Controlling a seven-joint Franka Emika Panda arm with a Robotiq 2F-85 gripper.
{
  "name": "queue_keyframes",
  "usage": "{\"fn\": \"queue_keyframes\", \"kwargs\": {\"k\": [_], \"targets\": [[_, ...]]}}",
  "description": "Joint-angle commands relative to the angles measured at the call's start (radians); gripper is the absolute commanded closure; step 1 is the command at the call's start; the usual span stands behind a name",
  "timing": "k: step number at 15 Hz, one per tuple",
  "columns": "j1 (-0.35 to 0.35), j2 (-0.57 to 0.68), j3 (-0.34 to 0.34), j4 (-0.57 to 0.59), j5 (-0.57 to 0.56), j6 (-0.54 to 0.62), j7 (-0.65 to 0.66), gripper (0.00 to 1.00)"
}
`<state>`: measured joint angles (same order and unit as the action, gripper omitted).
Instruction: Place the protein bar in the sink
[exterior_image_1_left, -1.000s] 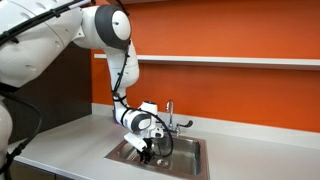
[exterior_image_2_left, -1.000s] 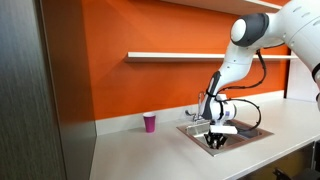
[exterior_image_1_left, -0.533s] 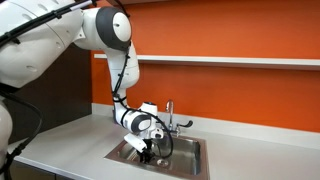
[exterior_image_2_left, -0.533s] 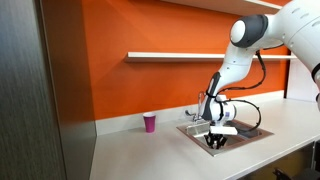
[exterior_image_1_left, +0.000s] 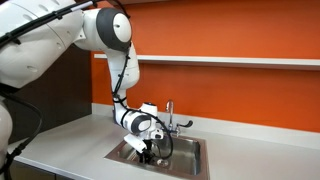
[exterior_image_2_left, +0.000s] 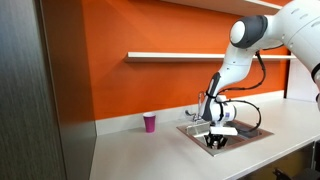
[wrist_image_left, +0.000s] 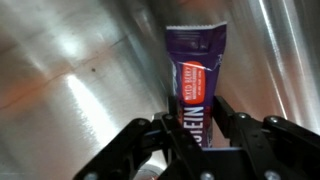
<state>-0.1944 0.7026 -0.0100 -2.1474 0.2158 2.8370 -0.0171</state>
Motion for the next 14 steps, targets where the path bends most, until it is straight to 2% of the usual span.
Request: {"fn": "queue_keyframes", "kwargs": {"k": [1,4,5,14], "targets": [[0.0,-0.012,0.0,0.007,-0.008,-0.002,0.019,0.25],[0.003,-0.032,-0.002,0.007,-0.007,-0.005,0.024,0.04],[0.005,-0.041,-0.003,0.005,-0.007,-0.005,0.026,0.0],[0.031,-0.165,-0.019,-0.03,-0.01,-0.013,0.052,0.0]]}}
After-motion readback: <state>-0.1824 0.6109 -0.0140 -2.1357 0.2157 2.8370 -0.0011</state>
